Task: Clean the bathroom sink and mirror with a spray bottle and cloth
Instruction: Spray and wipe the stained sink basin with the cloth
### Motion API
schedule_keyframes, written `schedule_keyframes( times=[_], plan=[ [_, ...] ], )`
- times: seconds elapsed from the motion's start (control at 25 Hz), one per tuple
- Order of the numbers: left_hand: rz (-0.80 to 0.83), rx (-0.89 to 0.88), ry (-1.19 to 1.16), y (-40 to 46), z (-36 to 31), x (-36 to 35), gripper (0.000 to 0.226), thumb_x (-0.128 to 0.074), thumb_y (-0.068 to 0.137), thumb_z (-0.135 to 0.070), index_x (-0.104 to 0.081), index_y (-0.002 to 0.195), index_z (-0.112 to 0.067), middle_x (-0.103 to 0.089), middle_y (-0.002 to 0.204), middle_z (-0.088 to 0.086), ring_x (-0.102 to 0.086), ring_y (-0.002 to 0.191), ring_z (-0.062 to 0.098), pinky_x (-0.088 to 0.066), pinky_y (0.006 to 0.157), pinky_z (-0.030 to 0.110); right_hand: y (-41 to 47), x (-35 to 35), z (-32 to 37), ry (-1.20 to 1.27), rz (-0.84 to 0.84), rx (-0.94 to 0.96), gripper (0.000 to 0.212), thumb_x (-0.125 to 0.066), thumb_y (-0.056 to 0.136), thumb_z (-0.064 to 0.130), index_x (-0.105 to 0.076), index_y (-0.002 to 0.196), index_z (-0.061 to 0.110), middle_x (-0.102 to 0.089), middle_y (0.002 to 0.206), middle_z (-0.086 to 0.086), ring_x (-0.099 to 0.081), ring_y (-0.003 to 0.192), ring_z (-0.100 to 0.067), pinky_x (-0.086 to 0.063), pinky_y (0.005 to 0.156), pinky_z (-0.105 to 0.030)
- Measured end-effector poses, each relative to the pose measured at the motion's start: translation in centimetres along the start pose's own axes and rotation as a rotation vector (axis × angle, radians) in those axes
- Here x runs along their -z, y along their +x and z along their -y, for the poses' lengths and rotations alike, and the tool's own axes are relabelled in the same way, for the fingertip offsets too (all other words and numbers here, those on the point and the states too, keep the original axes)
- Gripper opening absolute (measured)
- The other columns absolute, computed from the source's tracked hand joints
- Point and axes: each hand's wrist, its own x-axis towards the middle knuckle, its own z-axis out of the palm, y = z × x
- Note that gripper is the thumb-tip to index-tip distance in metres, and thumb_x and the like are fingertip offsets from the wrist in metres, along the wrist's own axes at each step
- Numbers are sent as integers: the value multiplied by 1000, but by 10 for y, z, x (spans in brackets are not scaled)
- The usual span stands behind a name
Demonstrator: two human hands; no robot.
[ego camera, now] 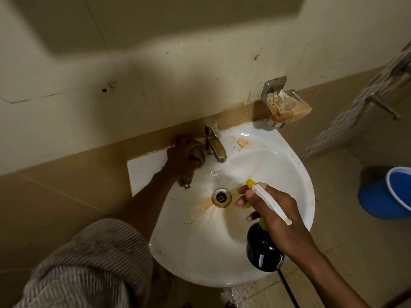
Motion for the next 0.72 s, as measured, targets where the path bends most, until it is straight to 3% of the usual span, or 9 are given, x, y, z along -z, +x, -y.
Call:
schedule_keyframes(
  times=[0.16,0.32,0.52,0.72],
  plan=[
    [89,-38,183,2,15,16,55,-61,66,-27,-64,121,-27,-45,143,1,-23,144,34,-17,117,41,3,-7,-2,-7,25,2,28,-58,98,40,-81,98,24,-81,93,-1,-75,93,-23,-61,72,-34],
    [81,-25,211,-8,31,30,62,-58,61,-27,-65,123,-28,-47,143,3,-22,144,37,-13,119,46,6,-13,-1,-4,59,6,29,-58,98,39,-80,98,20,-81,95,-3,-76,95,-22,-64,72,-37],
    [3,-11,228,-32,44,48,63,-57,63,-27,-66,125,-19,-50,136,7,-30,135,38,-24,115,45,6,-26,5,38,64,-23,29,-59,96,36,-80,101,16,-82,93,0,-77,92,-15,-63,72,-36],
    [-201,98,196,-65,70,59,60,-56,66,-34,-68,122,-17,-53,124,9,-41,123,36,-27,108,40,6,-41,1,51,110,-37,21,-59,105,13,-79,102,6,-82,99,0,-78,92,-15,-61,68,-27]
  ],
)
